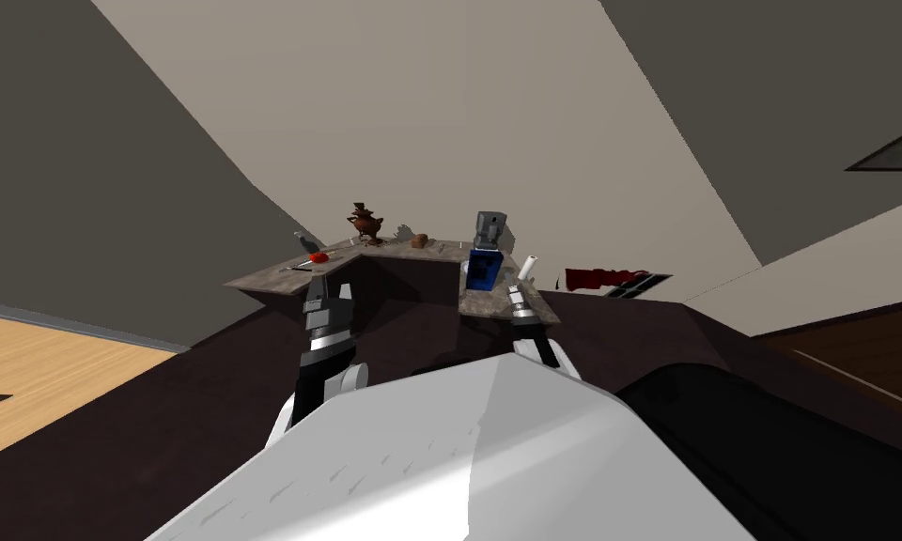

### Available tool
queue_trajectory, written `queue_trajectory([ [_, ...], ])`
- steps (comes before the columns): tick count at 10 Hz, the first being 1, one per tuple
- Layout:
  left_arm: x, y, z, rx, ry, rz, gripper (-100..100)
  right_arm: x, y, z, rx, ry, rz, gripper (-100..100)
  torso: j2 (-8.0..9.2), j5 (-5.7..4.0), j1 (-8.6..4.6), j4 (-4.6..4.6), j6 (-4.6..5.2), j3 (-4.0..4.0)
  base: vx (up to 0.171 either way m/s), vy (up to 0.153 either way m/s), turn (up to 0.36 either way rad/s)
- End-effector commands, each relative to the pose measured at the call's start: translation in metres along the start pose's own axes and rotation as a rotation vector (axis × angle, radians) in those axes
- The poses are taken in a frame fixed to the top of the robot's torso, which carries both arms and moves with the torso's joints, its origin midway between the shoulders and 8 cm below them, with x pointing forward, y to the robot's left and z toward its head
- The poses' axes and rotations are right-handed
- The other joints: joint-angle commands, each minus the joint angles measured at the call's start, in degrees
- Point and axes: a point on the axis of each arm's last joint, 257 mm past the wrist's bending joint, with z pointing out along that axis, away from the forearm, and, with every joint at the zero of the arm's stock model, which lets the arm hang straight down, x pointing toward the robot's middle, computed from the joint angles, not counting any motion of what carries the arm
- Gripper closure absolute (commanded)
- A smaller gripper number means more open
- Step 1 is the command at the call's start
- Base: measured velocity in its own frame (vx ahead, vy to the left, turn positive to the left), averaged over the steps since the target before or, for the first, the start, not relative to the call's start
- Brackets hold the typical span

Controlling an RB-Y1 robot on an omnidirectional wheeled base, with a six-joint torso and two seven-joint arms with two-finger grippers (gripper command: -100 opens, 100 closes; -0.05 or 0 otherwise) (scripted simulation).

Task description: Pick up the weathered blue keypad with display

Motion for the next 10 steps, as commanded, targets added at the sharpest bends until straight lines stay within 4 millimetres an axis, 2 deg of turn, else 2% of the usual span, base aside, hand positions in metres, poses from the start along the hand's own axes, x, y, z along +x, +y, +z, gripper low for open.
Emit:
queue_trajectory([
  [1, 0.000, 0.000, 0.000, 0.000, 0.000, 0.000, 0, -0.008, -0.013, -0.005, 0.031, 0.001, -0.088, -100, 0.00, 0.00, 0.00, 0.00, 0.00, 0.00, 0.028, 0.067, 0.132],
  [2, 0.000, 0.000, 0.000, 0.000, 0.000, 0.000, 0, -0.015, -0.025, -0.009, 0.058, 0.002, -0.148, -100, 0.00, -0.01, -0.01, 0.00, -0.02, 0.00, 0.047, 0.100, 0.195],
  [3, 0.000, 0.000, 0.000, 0.000, 0.000, 0.000, 0, -0.015, -0.025, -0.009, 0.058, 0.002, -0.161, -100, -0.07, 0.01, 0.07, -0.01, -0.02, -0.04, 0.030, 0.071, 0.053],
  [4, 0.000, 0.000, 0.000, 0.000, 0.000, 0.000, 0, -0.023, -0.038, -0.014, 0.086, 0.004, -0.231, -100, -0.03, 0.00, 0.00, -0.01, 0.01, -0.02, 0.025, 0.073, 0.116],
  [5, 0.000, 0.000, 0.000, 0.000, 0.000, 0.000, 0, -0.023, -0.038, -0.014, 0.086, 0.004, -0.235, -100, -0.01, 0.00, 0.00, 0.00, -0.01, 0.00, 0.019, 0.051, 0.081],
  [7, 0.000, 0.000, 0.000, 0.000, 0.000, 0.000, 0, -0.039, -0.063, -0.026, 0.146, 0.010, -0.366, -100, 0.02, -0.02, -0.06, 0.01, -0.01, 0.01, 0.032, 0.072, 0.180],
  [8, 0.000, 0.000, 0.000, 0.000, 0.000, 0.000, 0, -0.039, -0.063, -0.026, 0.146, 0.011, -0.384, -100, -0.03, 0.00, 0.03, 0.00, -0.02, -0.01, 0.034, 0.064, 0.069],
  [9, 0.000, 0.000, 0.000, 0.000, 0.000, 0.000, 0, -0.048, -0.076, -0.032, 0.179, 0.017, -0.454, -100, -0.02, 0.00, -0.02, 0.00, 0.01, -0.01, 0.036, 0.081, 0.112],
  [10, 0.000, 0.000, 0.000, 0.000, 0.000, 0.000, 0, -0.048, -0.076, -0.032, 0.179, 0.017, -0.460, -100, -0.01, 0.00, 0.03, 0.00, 0.00, -0.01, 0.036, 0.071, 0.072],
])
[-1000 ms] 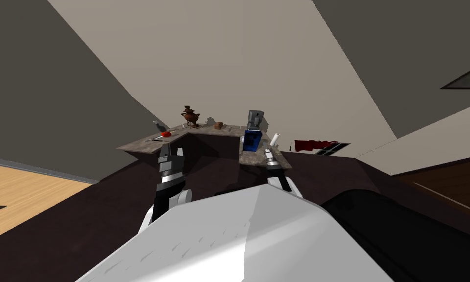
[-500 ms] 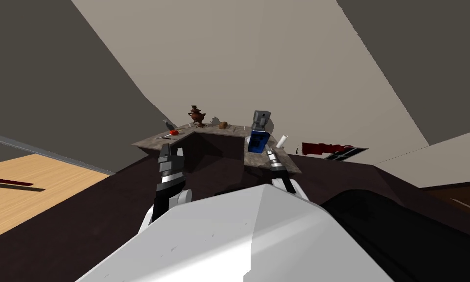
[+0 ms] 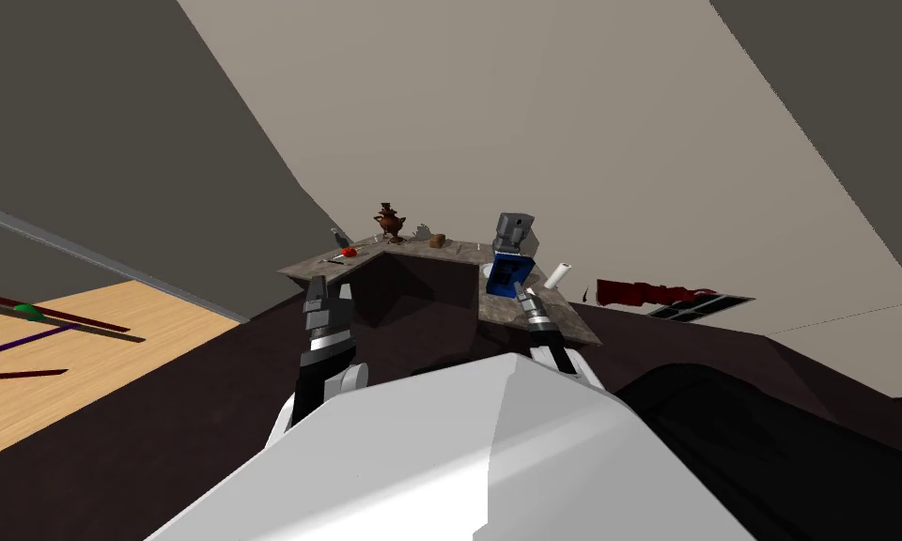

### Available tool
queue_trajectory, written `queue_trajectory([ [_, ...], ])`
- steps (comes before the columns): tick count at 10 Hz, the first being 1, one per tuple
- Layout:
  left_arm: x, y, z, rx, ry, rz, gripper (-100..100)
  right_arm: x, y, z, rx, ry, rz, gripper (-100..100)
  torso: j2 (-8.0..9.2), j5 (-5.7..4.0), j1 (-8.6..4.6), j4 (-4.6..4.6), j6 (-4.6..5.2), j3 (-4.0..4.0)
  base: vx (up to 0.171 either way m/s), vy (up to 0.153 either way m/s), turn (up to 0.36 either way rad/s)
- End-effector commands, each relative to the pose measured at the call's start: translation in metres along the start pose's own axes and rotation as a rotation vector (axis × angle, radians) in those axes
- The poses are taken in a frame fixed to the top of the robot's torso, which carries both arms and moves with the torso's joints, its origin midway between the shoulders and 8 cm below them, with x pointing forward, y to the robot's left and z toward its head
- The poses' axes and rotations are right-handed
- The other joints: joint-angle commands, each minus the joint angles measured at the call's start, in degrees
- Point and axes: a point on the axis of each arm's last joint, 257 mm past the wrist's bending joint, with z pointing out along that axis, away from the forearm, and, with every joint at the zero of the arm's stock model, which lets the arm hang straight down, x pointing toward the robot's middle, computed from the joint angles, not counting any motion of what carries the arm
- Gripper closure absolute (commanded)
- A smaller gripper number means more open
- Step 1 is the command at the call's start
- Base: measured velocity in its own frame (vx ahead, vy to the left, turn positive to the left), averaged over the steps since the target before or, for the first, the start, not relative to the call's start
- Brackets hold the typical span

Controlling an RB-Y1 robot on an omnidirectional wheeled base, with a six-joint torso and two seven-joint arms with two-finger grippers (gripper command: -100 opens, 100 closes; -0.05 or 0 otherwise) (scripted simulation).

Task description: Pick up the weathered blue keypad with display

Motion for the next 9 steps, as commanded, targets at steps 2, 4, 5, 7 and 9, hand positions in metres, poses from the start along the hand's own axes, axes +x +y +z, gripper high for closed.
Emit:
queue_trajectory([
  [2, 0.000, 0.000, 0.000, 0.000, 0.000, 0.000, 0, -0.002, -0.020, -0.005, 0.037, 0.010, -0.091, -100, -0.02, 0.00, 0.03, 0.00, -0.02, -0.01, 0.033, 0.072, 0.113],
  [4, 0.000, 0.000, 0.000, 0.000, 0.000, 0.000, 0, -0.008, -0.055, -0.016, 0.105, 0.033, -0.224, -100, 0.02, -0.01, -0.02, 0.01, -0.02, 0.01, 0.045, 0.088, 0.177],
  [5, 0.000, 0.000, 0.000, 0.000, 0.000, 0.000, 0, -0.008, -0.055, -0.016, 0.105, 0.034, -0.244, -100, -0.05, 0.02, 0.11, -0.01, -0.01, -0.02, 0.041, 0.079, 0.061],
  [7, 0.000, 0.000, 0.000, 0.000, 0.000, 0.000, 0, -0.012, -0.073, -0.023, 0.139, 0.049, -0.320, -100, -0.01, 0.00, 0.02, 0.00, -0.01, -0.01, 0.035, 0.066, 0.103],
  [9, 0.000, 0.000, 0.000, 0.000, 0.000, 0.000, 0, -0.015, -0.092, -0.031, 0.175, 0.066, -0.396, -100, 0.05, -0.01, -0.01, 0.01, -0.01, 0.03, 0.029, 0.059, 0.111],
])
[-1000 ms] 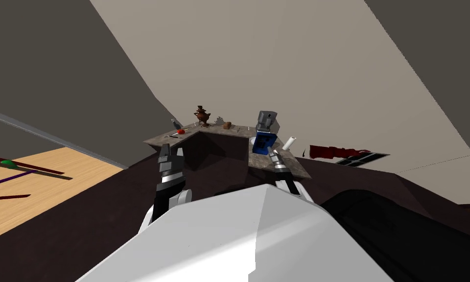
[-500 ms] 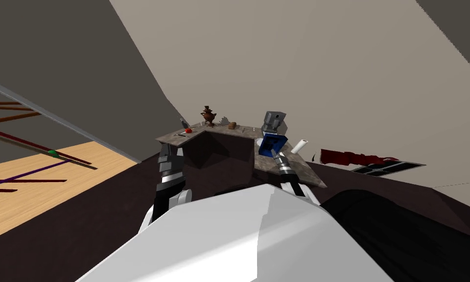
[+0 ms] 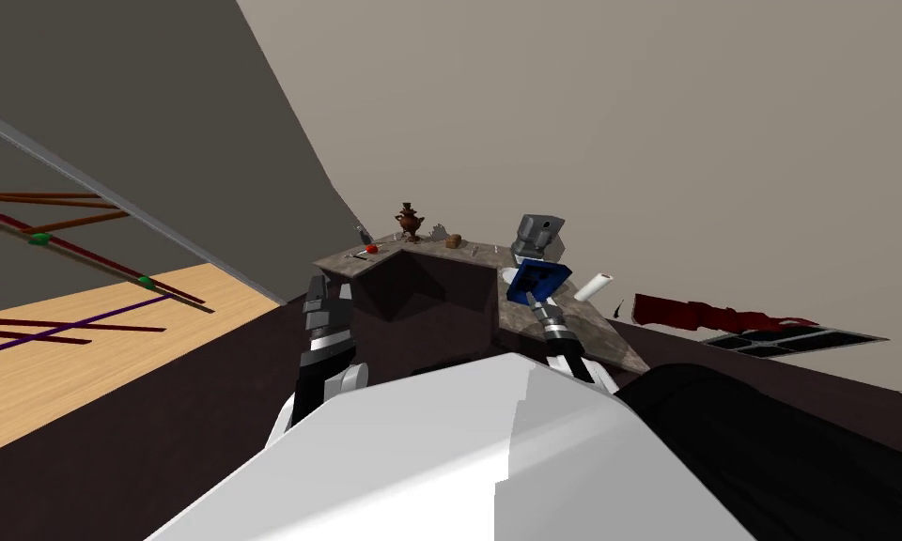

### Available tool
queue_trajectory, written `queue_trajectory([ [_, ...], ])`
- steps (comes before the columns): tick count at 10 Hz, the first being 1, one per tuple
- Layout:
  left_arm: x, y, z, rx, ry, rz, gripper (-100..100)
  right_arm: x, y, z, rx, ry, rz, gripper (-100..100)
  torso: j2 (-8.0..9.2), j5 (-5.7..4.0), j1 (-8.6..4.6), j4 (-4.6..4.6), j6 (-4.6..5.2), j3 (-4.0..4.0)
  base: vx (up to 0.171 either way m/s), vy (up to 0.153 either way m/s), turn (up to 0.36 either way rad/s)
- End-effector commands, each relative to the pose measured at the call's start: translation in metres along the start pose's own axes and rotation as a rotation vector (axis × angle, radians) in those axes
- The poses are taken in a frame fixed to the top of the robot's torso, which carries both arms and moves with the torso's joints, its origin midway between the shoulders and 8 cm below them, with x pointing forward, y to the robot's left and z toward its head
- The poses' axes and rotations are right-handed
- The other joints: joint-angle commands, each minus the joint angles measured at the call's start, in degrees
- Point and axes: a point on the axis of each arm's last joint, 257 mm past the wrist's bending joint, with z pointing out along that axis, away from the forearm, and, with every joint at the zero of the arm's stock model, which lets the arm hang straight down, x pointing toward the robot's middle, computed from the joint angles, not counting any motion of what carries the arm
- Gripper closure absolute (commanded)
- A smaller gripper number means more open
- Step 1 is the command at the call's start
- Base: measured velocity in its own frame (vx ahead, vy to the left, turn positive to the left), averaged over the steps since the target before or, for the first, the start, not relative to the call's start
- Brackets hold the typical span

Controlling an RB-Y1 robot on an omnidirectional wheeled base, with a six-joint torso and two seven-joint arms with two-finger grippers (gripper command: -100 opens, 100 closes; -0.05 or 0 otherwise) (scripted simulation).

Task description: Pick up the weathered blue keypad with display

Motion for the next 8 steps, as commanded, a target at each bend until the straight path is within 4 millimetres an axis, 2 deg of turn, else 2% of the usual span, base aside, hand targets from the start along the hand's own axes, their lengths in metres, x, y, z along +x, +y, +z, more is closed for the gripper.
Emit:
queue_trajectory([
  [1, 0.000, 0.000, 0.000, 0.000, 0.000, 0.000, 0, 0.004, -0.023, -0.006, 0.040, 0.022, -0.088, -100, 0.00, 0.00, 0.00, 0.00, 0.00, 0.00, 0.037, 0.055, 0.142],
  [2, 0.000, 0.000, 0.000, 0.000, 0.000, 0.000, 0, 0.007, -0.043, -0.012, 0.075, 0.044, -0.148, -100, -0.02, 0.00, 0.01, 0.00, -0.02, -0.01, 0.056, 0.109, 0.230],
  [3, 0.000, 0.000, 0.000, 0.000, 0.000, 0.000, 0, 0.007, -0.043, -0.012, 0.074, 0.044, -0.165, -100, -0.06, 0.03, 0.16, -0.01, -0.02, -0.03, 0.055, 0.083, 0.056],
  [4, 0.000, 0.000, 0.000, 0.000, 0.000, 0.000, 0, 0.010, -0.064, -0.018, 0.110, 0.068, -0.227, -100, -0.08, 0.03, 0.12, -0.02, 0.00, -0.05, 0.053, 0.078, 0.128],
  [5, 0.000, 0.000, 0.000, 0.000, 0.000, 0.000, 0, 0.010, -0.064, -0.018, 0.109, 0.068, -0.239, -100, -0.08, 0.02, 0.11, -0.02, -0.02, -0.04, 0.041, 0.058, 0.066],
  [7, 0.000, 0.000, 0.000, 0.000, 0.000, 0.000, 0, 0.014, -0.105, -0.034, 0.177, 0.120, -0.365, -100, -0.02, 0.00, 0.05, 0.00, -0.01, -0.01, 0.051, 0.073, 0.187],
  [8, 0.000, 0.000, 0.000, 0.000, 0.000, 0.000, 0, 0.014, -0.105, -0.034, 0.176, 0.121, -0.381, -100, -0.10, 0.02, 0.09, -0.02, -0.03, -0.05, 0.055, 0.070, 0.070],
])
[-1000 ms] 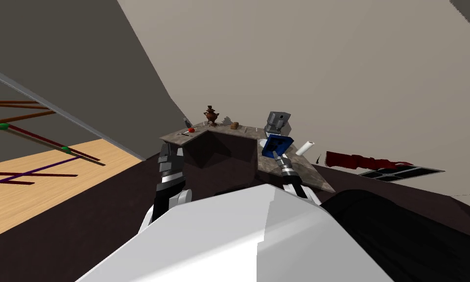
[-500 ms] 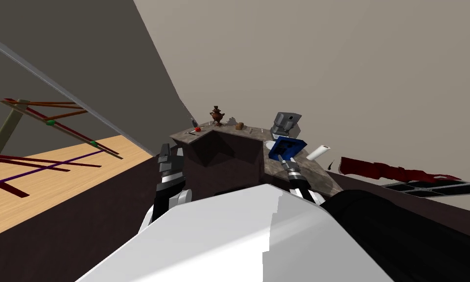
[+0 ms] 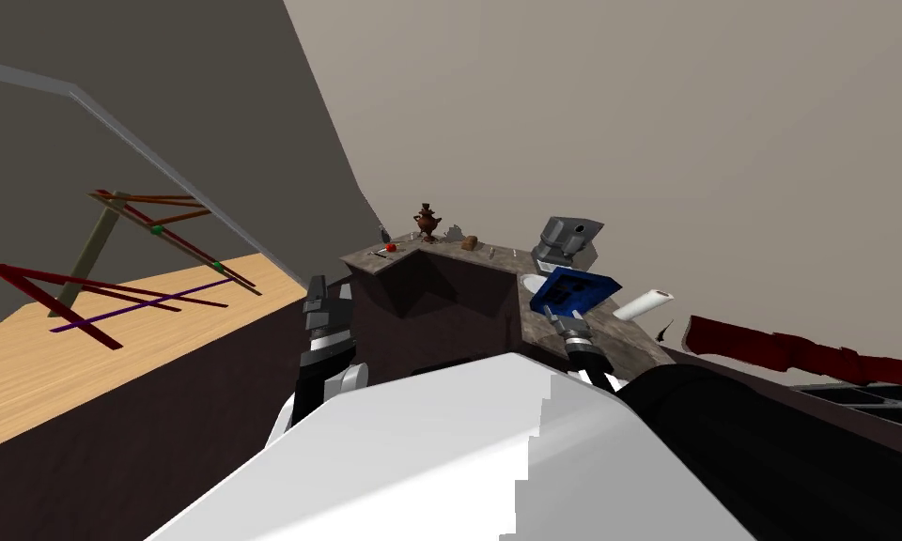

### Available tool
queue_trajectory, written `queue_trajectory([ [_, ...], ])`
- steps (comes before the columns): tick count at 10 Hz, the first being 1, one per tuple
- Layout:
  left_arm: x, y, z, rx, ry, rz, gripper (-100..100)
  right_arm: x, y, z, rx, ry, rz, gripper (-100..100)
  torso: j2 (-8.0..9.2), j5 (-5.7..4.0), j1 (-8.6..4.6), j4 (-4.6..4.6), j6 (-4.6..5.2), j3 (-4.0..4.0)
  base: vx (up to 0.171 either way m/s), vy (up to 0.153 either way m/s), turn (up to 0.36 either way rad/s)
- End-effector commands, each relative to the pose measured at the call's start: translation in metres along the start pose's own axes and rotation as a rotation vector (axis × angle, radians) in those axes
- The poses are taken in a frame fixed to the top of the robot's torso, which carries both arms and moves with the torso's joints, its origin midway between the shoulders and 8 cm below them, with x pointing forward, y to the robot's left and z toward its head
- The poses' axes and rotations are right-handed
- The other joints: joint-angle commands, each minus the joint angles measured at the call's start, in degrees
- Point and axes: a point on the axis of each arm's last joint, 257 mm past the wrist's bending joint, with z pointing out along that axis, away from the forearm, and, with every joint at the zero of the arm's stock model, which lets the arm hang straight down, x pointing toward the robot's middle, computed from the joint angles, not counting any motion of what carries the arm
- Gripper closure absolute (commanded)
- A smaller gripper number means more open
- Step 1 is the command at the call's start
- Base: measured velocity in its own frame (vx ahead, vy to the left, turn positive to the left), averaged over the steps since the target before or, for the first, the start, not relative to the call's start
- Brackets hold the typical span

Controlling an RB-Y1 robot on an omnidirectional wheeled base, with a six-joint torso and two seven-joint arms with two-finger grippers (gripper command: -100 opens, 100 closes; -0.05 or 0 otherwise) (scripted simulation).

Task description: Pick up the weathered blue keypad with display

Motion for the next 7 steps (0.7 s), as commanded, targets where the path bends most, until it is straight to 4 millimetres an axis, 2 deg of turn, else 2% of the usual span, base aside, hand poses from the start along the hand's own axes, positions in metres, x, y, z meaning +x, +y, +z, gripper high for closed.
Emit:
queue_trajectory([
  [1, 0.000, 0.000, 0.000, 0.000, 0.000, 0.000, 0, 0.009, -0.022, -0.004, 0.037, 0.034, -0.084, -100, 0.00, 0.00, 0.00, 0.00, 0.00, 0.00, 0.042, 0.086, 0.109],
  [2, 0.000, 0.000, 0.000, 0.000, 0.000, 0.000, 0, 0.017, -0.041, -0.009, 0.066, 0.061, -0.141, -100, 0.03, 0.00, 0.05, 0.01, -0.02, 0.02, 0.061, 0.101, 0.196],
  [3, 0.000, 0.000, 0.000, 0.000, 0.000, 0.000, 0, 0.017, -0.041, -0.009, 0.065, 0.061, -0.156, -100, -0.01, 0.02, 0.10, 0.00, -0.03, 0.00, 0.046, 0.066, 0.061],
  [5, 0.000, 0.000, 0.000, 0.000, 0.000, 0.000, 0, 0.029, -0.076, -0.019, 0.115, 0.114, -0.273, -100, 0.06, 0.00, 0.00, 0.02, -0.02, 0.04, 0.054, 0.076, 0.154],
  [6, 0.000, 0.000, 0.000, 0.000, 0.000, 0.000, 0, 0.029, -0.076, -0.019, 0.115, 0.114, -0.282, -100, 0.00, 0.00, 0.02, 0.00, -0.02, 0.00, 0.048, 0.055, 0.054],
  [7, 0.000, 0.000, 0.000, 0.000, 0.000, 0.000, 0, 0.034, -0.093, -0.025, 0.136, 0.139, -0.340, -100, 0.04, 0.00, -0.04, 0.01, 0.00, 0.02, 0.036, 0.046, 0.121],
])
